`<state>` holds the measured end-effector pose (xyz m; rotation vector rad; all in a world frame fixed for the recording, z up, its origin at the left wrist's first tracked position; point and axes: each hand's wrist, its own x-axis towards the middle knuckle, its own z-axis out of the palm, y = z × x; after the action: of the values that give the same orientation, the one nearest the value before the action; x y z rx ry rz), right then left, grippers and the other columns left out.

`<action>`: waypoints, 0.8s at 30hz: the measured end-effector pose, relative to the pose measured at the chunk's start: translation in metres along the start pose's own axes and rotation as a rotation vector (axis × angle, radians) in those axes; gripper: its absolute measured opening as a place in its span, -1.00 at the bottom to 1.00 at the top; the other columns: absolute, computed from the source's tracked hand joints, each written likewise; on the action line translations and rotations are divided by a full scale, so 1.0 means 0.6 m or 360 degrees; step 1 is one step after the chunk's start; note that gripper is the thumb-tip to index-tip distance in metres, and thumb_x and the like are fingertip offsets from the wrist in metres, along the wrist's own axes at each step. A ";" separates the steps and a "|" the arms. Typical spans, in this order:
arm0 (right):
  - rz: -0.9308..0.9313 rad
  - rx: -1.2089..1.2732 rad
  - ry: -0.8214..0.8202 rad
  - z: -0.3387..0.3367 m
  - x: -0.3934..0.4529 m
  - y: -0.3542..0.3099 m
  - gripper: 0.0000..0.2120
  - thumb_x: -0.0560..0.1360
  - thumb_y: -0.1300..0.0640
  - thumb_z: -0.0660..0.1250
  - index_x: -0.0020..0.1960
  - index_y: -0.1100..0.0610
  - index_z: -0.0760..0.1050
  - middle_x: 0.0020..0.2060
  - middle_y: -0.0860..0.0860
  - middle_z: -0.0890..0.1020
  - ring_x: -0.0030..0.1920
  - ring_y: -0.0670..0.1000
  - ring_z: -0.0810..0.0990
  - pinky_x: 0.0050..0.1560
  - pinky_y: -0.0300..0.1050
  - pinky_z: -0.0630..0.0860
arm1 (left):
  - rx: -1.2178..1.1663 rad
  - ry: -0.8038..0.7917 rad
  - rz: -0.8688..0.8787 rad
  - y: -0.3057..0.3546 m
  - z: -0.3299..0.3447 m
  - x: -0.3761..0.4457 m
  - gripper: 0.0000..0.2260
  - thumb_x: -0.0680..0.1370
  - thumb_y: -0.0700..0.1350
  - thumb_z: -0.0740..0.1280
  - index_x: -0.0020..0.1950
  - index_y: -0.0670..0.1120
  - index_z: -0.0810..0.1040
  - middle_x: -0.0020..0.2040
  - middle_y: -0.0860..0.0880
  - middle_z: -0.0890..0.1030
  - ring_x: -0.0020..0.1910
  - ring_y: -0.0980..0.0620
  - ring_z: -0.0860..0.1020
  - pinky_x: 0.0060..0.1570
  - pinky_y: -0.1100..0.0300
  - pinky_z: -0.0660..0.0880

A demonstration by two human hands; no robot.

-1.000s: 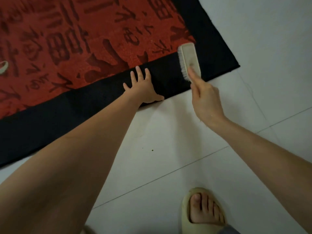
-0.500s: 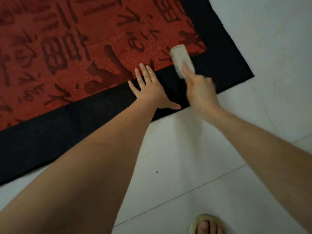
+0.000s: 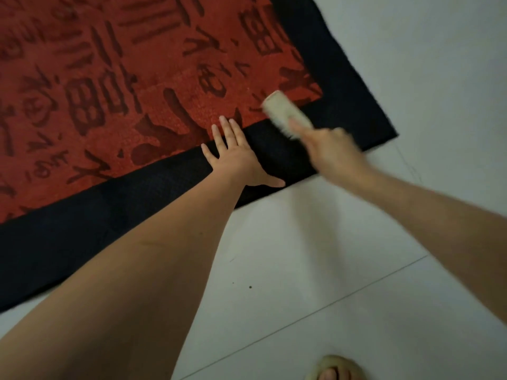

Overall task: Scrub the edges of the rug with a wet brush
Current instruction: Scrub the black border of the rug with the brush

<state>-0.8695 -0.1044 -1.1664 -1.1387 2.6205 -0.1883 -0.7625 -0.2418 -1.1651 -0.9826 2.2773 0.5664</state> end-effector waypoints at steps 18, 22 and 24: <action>0.0044 0.0376 0.0006 0.042 -0.025 -0.108 -0.52 0.62 0.18 0.06 0.51 -0.09 0.21 0.02 0.25 0.57 0.00 0.27 0.56 -0.02 0.06 0.48 | 0.0015 -0.0014 -0.0002 0.003 -0.003 -0.002 0.21 0.36 0.21 0.52 0.55 -0.04 -0.42 0.50 -0.17 -0.49 0.51 -0.20 -0.40 0.46 -0.33 -0.21; 0.0145 0.0020 0.0038 0.005 0.010 0.002 -0.47 0.63 0.18 0.07 0.51 -0.24 0.15 0.08 0.34 0.55 0.07 0.39 0.52 0.06 0.15 0.47 | 0.0034 0.0009 0.0067 -0.007 0.001 -0.002 0.35 0.21 0.36 0.54 0.54 -0.02 -0.44 0.51 -0.14 -0.48 0.51 -0.18 -0.41 0.45 -0.29 -0.21; 0.0502 0.0091 0.0146 -0.019 0.023 0.034 -0.47 0.60 0.24 0.07 0.51 -0.13 0.24 0.11 0.35 0.54 0.11 0.39 0.49 0.08 0.15 0.44 | 0.0016 0.0004 0.0051 -0.008 0.001 -0.003 0.37 0.19 0.38 0.53 0.54 -0.02 -0.44 0.51 -0.14 -0.48 0.51 -0.19 -0.41 0.46 -0.30 -0.21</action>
<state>-0.8962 -0.1004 -1.1629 -0.7005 2.8103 -0.2525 -0.7574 -0.2437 -1.1649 -0.9436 2.2997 0.5668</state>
